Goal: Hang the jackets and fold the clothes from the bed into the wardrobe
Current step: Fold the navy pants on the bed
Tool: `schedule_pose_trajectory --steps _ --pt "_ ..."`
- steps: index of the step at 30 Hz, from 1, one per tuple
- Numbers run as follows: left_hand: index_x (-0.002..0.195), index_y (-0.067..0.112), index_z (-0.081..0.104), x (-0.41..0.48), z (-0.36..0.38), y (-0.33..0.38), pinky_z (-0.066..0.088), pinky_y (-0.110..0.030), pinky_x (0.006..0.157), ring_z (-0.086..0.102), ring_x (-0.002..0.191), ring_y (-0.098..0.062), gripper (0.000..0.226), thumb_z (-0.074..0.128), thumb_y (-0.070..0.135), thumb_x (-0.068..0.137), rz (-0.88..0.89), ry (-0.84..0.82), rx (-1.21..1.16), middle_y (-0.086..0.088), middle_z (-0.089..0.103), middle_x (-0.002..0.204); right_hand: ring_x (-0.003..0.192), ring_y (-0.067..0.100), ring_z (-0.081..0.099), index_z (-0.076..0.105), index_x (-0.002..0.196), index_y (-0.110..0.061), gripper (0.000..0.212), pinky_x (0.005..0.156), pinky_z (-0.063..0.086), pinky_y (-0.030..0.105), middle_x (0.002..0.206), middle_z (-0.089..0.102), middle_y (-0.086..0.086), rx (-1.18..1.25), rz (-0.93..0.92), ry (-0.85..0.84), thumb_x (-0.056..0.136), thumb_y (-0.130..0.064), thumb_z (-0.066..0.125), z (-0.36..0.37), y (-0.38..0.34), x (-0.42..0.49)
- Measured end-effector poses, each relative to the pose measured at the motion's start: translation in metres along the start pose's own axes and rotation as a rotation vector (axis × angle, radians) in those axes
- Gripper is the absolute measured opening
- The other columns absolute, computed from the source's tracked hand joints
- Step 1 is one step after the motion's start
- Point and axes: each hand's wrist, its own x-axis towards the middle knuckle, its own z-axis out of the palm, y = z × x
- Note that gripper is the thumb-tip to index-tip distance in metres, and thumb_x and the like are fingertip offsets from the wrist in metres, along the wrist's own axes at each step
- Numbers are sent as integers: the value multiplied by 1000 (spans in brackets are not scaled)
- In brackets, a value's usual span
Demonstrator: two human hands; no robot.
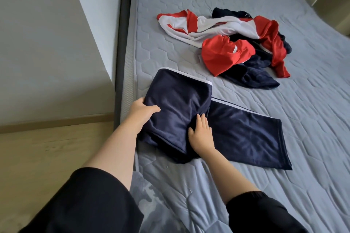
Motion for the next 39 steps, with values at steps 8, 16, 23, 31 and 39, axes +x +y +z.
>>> schedule_pose_trajectory --steps 8,16,23,31,39 --pt "89 30 63 -21 -6 41 52 -32 76 65 88 -15 28 73 18 66 214 6 -20 9 69 91 147 18 12 15 152 -12 61 120 10 32 160 11 8 557 -48 -227 100 -15 45 -2 -39 12" --pt "98 26 57 -44 13 96 47 -30 63 61 81 -21 33 64 20 67 400 7 402 5 64 88 90 16 59 63 112 -14 24 80 47 28 99 66 1 990 13 -295 94 -6 49 -15 -64 14" --pt "147 28 32 -86 114 82 40 -21 92 56 113 -11 75 68 24 81 435 -543 385 1 57 131 66 13 64 59 89 -15 33 55 51 21 64 70 -4 1426 351 23 103 -30 33 -113 62 3" --pt "138 15 47 -67 106 -30 28 -32 111 34 135 -23 49 57 18 90 368 -27 633 -6 39 147 98 22 67 66 114 -15 36 88 53 36 110 70 8 1121 457 -72 90 -42 60 -128 138 8" --pt "118 20 58 -51 107 -41 48 -31 89 61 101 -16 32 65 26 87 -47 -214 33 -1 66 113 112 33 53 62 110 -4 52 96 43 40 118 58 16 227 471 256 81 -46 69 -108 132 21"
